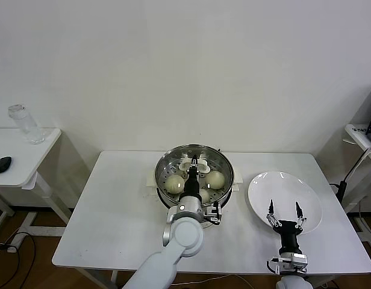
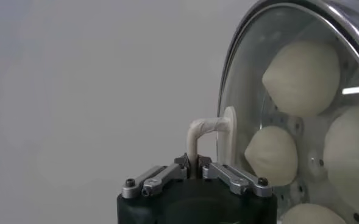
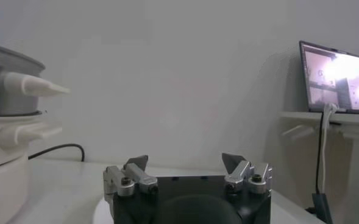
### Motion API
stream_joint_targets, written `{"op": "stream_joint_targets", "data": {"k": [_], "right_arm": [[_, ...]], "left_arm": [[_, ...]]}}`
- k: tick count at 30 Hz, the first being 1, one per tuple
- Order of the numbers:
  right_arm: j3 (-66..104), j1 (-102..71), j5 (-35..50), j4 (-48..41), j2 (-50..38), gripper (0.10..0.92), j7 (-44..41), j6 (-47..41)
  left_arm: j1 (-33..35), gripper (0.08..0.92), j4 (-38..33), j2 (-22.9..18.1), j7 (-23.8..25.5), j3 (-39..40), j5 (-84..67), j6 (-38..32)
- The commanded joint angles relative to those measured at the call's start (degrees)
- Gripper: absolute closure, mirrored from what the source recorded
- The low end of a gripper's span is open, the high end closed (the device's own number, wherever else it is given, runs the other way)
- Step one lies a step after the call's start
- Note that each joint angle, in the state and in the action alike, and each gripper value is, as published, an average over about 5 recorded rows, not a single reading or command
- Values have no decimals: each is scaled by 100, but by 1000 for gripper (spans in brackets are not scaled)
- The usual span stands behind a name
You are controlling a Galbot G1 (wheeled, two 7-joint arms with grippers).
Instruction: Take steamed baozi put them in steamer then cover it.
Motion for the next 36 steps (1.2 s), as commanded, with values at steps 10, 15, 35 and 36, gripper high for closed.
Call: {"op": "stream_joint_targets", "data": {"k": [10,15,35,36], "right_arm": [[-25,15,-32,18,10,203,-1,-5],[-21,27,-36,37,4,203,2,-16],[-273,-168,981,695,-289,203,-52,-935],[-278,-168,1072,728,-300,203,-89,-972]], "left_arm": [[177,547,-594,155,68,-34,-117,35],[326,401,-1207,434,74,39,-463,126],[2409,177,-2868,1695,-2602,-2999,-6484,-2170],[2586,177,-2701,1689,-2703,-3280,-6941,-2546]]}}
